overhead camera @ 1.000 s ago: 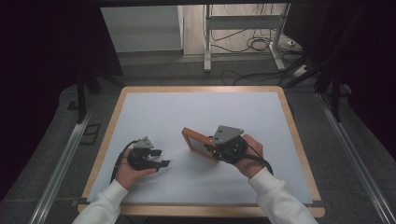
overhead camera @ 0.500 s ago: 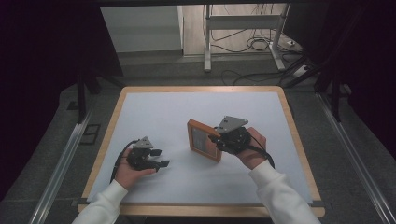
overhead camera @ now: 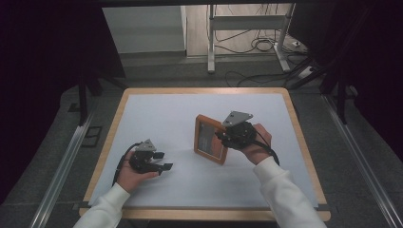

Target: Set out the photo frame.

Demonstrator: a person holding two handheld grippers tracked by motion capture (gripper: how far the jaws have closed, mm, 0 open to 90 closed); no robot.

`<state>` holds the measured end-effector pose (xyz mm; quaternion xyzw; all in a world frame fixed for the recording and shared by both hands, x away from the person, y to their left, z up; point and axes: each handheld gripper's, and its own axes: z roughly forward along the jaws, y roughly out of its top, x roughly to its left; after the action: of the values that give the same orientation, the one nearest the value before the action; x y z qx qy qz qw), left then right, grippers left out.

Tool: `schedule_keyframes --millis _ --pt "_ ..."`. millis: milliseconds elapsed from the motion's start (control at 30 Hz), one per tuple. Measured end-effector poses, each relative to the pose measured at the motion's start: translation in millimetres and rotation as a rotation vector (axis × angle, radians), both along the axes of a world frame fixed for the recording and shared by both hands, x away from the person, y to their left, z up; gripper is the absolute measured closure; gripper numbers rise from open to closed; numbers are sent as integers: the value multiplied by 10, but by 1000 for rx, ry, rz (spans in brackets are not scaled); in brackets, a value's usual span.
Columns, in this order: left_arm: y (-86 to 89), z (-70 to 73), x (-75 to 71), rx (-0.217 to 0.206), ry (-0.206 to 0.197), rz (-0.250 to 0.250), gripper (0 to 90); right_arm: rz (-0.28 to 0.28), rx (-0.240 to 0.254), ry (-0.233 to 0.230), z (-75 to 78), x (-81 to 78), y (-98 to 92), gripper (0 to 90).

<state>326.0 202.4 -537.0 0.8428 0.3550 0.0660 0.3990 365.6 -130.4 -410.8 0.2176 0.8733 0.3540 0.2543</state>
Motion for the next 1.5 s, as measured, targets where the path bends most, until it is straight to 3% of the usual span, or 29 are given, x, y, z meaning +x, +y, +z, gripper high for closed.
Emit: schedule_keyframes --millis 500,800,967,1167,1500 --pt "0 -9 5 -1 4 -4 354 -71 24 49 -104 295 -70 403" --pt "0 -4 0 -3 2 -6 352 -94 20 41 -132 296 -55 317" --pt "4 0 -1 -2 -1 -8 351 -132 90 26 -92 236 -103 231" --pt "11 5 -3 -11 -7 -2 351 -176 161 4 -80 85 -252 197" --pt "-1 3 -4 -6 -18 -1 345 -181 241 9 -253 -236 -606 201"
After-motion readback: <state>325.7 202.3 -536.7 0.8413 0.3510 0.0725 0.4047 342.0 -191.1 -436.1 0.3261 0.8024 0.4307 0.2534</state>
